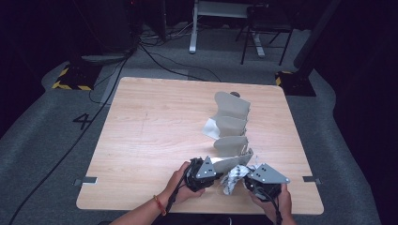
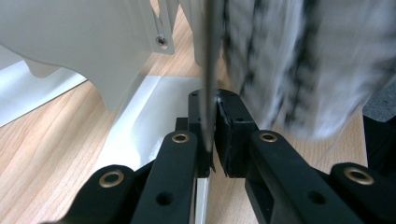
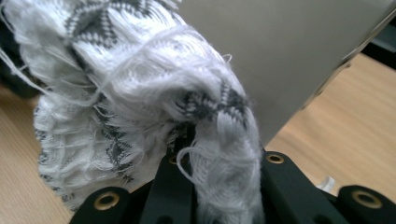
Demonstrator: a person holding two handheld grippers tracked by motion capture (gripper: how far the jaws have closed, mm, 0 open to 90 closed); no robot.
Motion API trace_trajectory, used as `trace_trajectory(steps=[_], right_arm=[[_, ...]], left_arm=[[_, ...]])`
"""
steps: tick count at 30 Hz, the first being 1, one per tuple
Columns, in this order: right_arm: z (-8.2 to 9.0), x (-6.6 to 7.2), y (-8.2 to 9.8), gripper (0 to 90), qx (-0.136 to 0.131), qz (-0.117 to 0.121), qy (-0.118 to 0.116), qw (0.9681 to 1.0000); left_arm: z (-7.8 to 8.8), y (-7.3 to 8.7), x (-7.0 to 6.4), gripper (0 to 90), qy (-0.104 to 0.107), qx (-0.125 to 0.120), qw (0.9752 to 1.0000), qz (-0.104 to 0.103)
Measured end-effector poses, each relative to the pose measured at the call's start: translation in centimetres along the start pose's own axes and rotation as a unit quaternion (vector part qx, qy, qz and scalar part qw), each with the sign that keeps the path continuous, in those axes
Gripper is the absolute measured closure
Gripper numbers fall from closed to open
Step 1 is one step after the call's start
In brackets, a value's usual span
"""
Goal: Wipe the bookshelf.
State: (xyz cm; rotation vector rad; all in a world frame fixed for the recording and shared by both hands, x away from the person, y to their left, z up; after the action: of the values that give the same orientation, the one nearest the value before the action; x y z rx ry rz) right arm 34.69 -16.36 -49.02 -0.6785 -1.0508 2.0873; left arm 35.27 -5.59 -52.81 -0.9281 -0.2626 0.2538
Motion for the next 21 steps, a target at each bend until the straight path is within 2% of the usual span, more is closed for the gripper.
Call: trace_trajectory(steps=[3,5,11,12,13,14,18,21], right_arm=[[-1.2,0.2,1.7,81.6,0.028,0.007,0.000,0.9996],[-1.6,-0.1,2.3,81.8,0.039,0.002,0.000,0.9993],[-1.2,-2.0,2.6,81.8,0.039,-0.029,0.015,0.9987],[-1.1,-2.5,2.6,81.2,0.037,-0.038,0.021,0.9984],[-1.1,-2.5,2.6,81.2,0.037,-0.038,0.021,0.9984],[-0.9,-3.1,2.2,81.2,0.031,-0.068,0.011,0.9971],[0.0,-3.6,1.0,81.5,0.011,-0.061,0.027,0.9977],[1.0,-4.3,-0.2,82.1,-0.013,-0.069,0.042,0.9967]], left_arm=[[0.1,0.2,0.1,83.4,-0.014,0.004,0.9998,-0.015],[0.2,0.4,0.3,83.0,-0.011,0.003,0.9999,-0.008],[0.5,0.7,0.6,83.6,-0.012,0.005,0.9999,-0.005],[0.5,0.8,0.5,83.7,-0.014,0.005,0.9999,-0.007],[0.5,0.8,0.5,84.0,-0.014,0.005,0.9999,-0.007],[0.4,0.7,0.4,84.7,-0.014,0.004,0.9999,-0.007],[0.2,0.7,0.2,85.4,-0.009,0.000,1.0000,0.003],[0.0,0.5,0.0,85.5,-0.010,-0.003,0.9999,0.003]])
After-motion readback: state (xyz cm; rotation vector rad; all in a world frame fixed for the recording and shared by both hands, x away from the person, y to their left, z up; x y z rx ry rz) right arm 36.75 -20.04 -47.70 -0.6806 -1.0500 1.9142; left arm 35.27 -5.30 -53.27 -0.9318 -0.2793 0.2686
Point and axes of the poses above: each handheld gripper's, and its own axes: z roughly backward along the jaws, y roughly out of its underside, x roughly to its left, the point moved 10 cm from there along -z, roughly forward along the jaws, and after that the axes turned 5 degrees about -z, right-handed, at the moved point
